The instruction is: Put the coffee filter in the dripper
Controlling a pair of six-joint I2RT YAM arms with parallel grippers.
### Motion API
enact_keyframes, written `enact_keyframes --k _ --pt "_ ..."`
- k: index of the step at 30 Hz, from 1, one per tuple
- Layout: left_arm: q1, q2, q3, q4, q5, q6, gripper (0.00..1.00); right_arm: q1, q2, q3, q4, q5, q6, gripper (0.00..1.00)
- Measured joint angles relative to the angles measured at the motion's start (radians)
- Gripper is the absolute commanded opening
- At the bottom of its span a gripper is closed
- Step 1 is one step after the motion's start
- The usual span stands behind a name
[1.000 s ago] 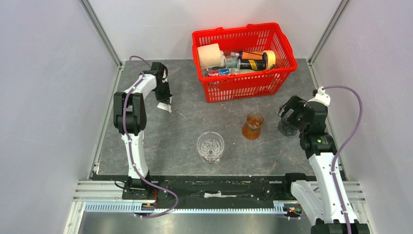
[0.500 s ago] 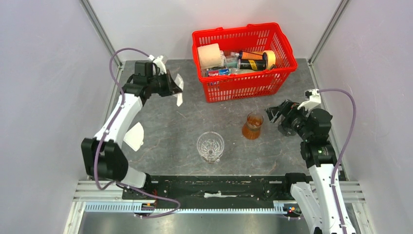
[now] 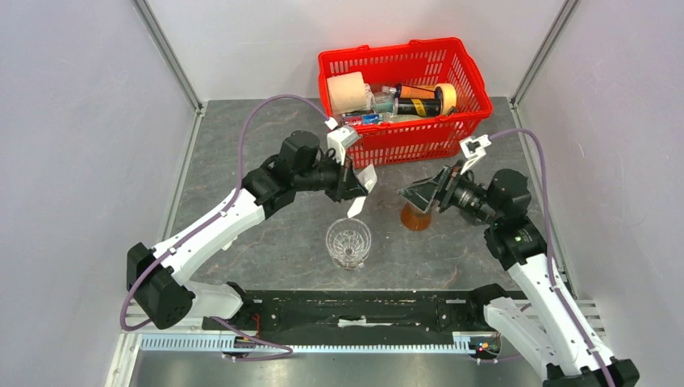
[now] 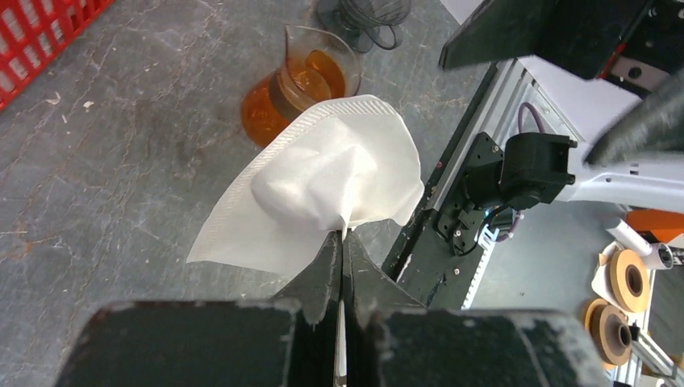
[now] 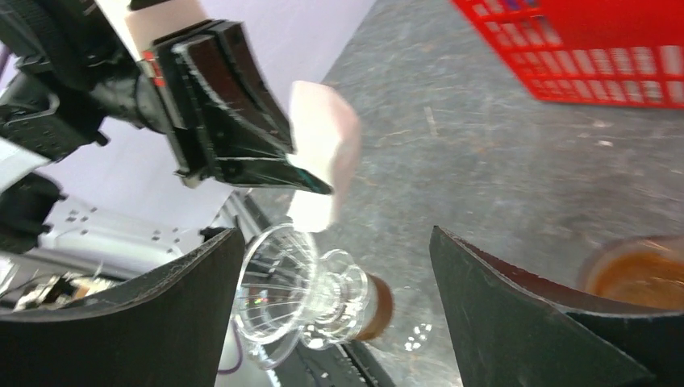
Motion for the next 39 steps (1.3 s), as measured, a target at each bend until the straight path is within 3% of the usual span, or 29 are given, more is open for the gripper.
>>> enact_keyframes --k 7,16,26,28,33,36,39 --pt "-0.072 0.028 0.063 0.024 -0.060 -0.023 0.02 0.195 0.085 0.040 0.079 0.083 -0.008 0.66" --pt "-0.114 0.084 0.091 0.036 -0.118 -0.057 0.02 0.295 0.182 0.116 0.047 0.304 -0.057 0.62" --pt "-0.124 0.084 0.093 0.035 -0.176 -0.077 0.03 0.357 0.218 0.134 0.028 0.479 -0.098 0.18" --pt "-0.124 0.084 0.093 0.034 -0.175 -0.077 0.11 0.363 0.220 0.135 0.023 0.493 -0.102 0.10" --pt "-0.124 0.073 0.090 0.033 -0.172 -0.069 0.67 0.370 0.219 0.155 -0.014 0.512 -0.106 0.07" --pt "-0.124 0.019 0.062 0.021 -0.185 -0.043 0.91 0.371 0.212 0.172 -0.065 0.512 -0.110 0.06" --pt "-0.122 -0.068 0.030 -0.006 -0.237 -0.010 0.92 0.371 0.198 0.190 -0.126 0.502 -0.122 0.06"
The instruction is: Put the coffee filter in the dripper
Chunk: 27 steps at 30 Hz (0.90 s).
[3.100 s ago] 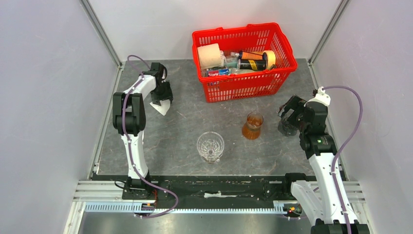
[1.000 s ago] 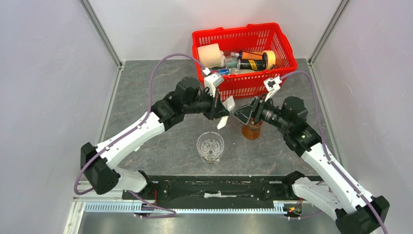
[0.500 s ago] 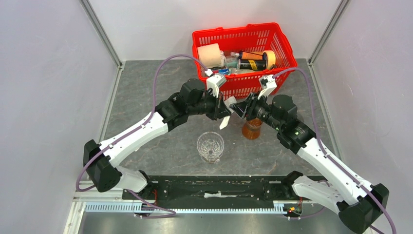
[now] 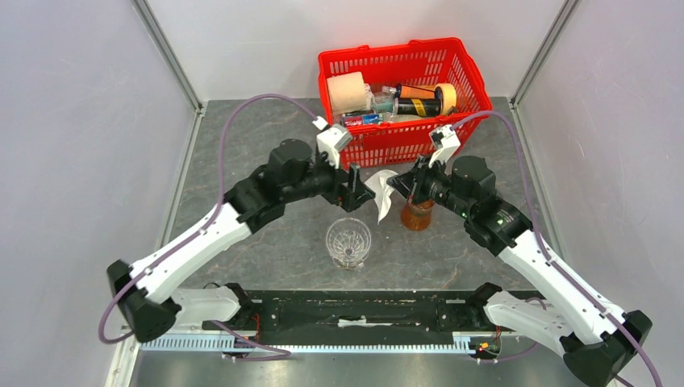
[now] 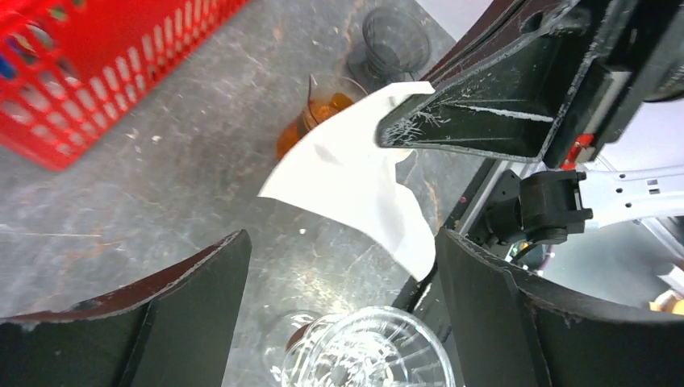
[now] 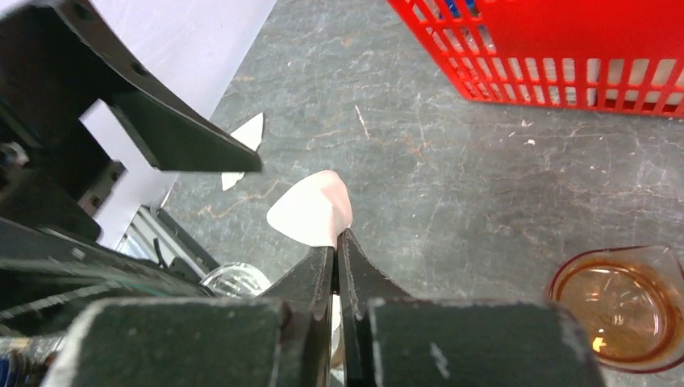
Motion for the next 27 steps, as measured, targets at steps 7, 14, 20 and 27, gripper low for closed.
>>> enact_keyframes --k 7,14,20,27 --pt "0.075 -0.132 -0.026 0.004 0.039 0.130 0.92 0.000 -0.018 0.069 -0.085 -0.162 -0.034 0.06" --pt "0.083 -0.077 -0.030 0.004 0.239 0.229 0.76 0.000 -0.006 0.143 -0.090 -0.341 -0.069 0.08" --pt "0.083 -0.078 -0.042 0.023 0.322 0.253 0.03 0.000 0.007 0.167 -0.091 -0.411 -0.093 0.24" --pt "0.083 -0.098 -0.092 0.053 0.351 0.261 0.02 0.001 -0.019 0.170 -0.158 -0.317 -0.139 0.97"
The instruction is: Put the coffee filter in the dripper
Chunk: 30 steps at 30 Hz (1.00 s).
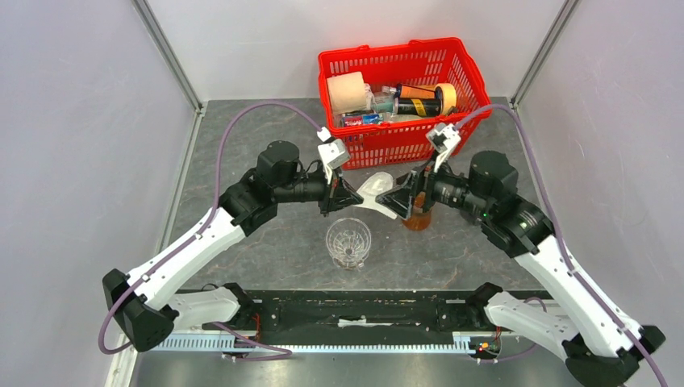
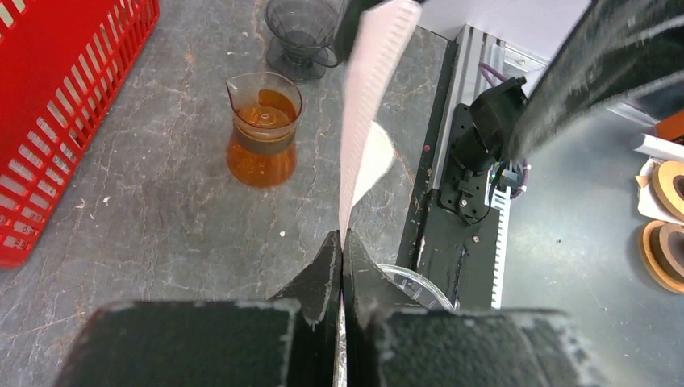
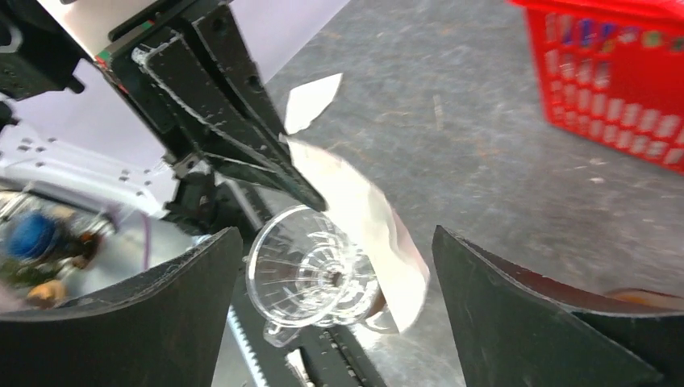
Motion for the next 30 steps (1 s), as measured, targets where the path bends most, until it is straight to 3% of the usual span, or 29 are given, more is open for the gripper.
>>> enact_keyframes --k 10,30 --pt "0.000 -0.051 -0.026 0.036 0.008 0.000 0.02 -0.001 -0.268 -0.084 -0.066 0.240 -0.090 0.97" --pt "0.000 -0.082 -0.051 0.052 0.118 0.063 0.02 -0.001 -0.208 -0.115 -0.183 0.332 -0.153 0.97"
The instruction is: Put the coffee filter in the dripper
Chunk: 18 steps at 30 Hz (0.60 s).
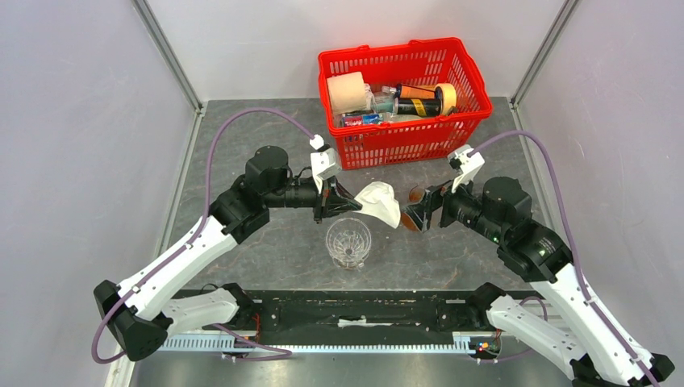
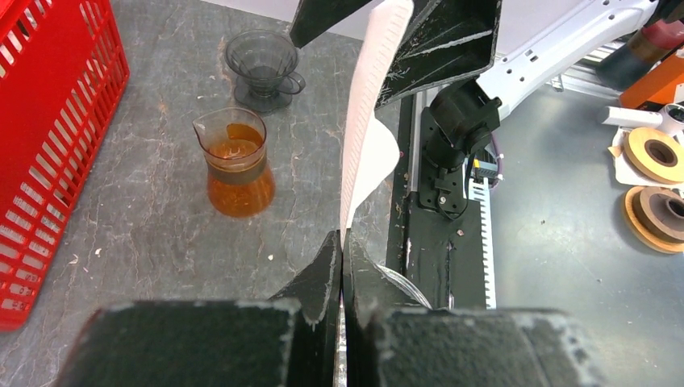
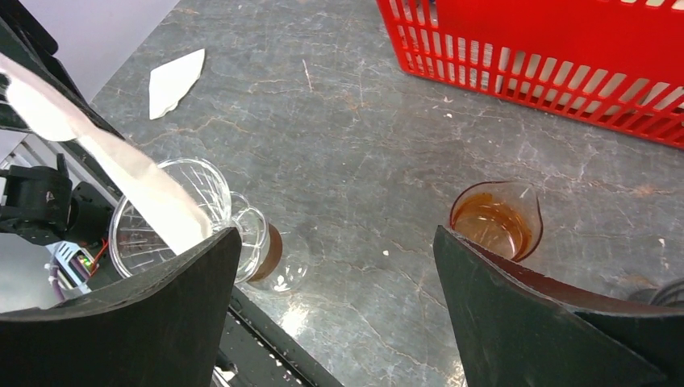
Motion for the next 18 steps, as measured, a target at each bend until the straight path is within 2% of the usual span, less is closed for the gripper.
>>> enact_keyframes --k 6,18 --pt "0.000 0.000 0.000 0.000 0.001 0.001 0.02 0.000 0.000 0.000 -0.015 -0.026 -0.014 0.97" --pt "0.000 0.010 0.000 0.008 -0.009 0.001 0.02 0.000 0.010 -0.006 0.000 -0.196 -0.024 0.97"
